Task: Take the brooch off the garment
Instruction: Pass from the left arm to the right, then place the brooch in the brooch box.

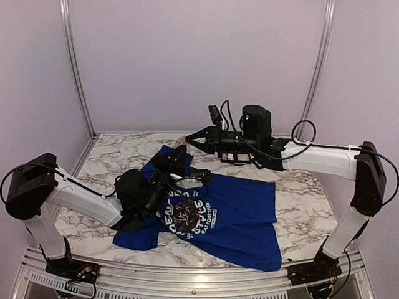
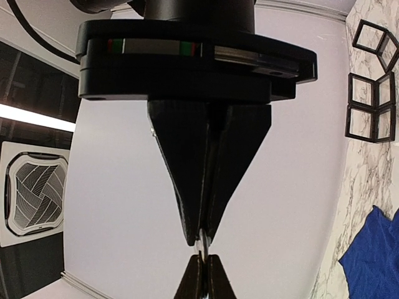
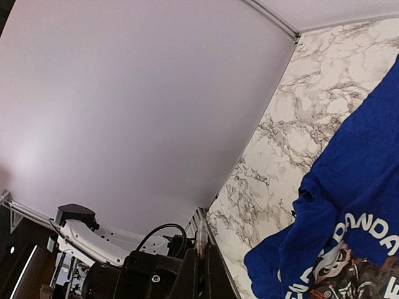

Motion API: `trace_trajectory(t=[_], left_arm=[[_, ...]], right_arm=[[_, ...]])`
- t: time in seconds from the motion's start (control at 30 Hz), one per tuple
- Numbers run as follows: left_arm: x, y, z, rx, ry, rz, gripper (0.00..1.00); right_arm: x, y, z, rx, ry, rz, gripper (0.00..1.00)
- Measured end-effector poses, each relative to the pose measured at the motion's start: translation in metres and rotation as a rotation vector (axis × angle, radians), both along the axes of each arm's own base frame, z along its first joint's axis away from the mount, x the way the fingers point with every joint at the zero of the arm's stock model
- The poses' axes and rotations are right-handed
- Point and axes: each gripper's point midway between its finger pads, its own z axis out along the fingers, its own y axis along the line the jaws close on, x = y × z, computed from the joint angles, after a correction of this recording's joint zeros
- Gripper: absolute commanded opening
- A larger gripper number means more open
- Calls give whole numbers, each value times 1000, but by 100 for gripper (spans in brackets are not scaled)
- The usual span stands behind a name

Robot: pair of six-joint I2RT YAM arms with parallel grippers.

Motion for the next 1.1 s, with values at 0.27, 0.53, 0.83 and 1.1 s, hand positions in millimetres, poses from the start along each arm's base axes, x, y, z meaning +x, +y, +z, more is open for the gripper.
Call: trace_trajectory(t=[0.27, 0.53, 0.83, 1.1], left_arm=[[2, 2, -5, -15, 19, 17, 58], [-3, 2, -7, -83, 65, 20, 97], [-14, 11, 4, -258, 200, 1, 99], [-19, 27, 20, -443, 382, -14, 99]], right_arm=[[-2, 2, 0, 1, 5, 5, 0], [0, 1, 0, -1, 1, -11, 0], [14, -4, -1, -15, -39, -71, 0], [38, -23, -12, -43, -56, -161, 0]])
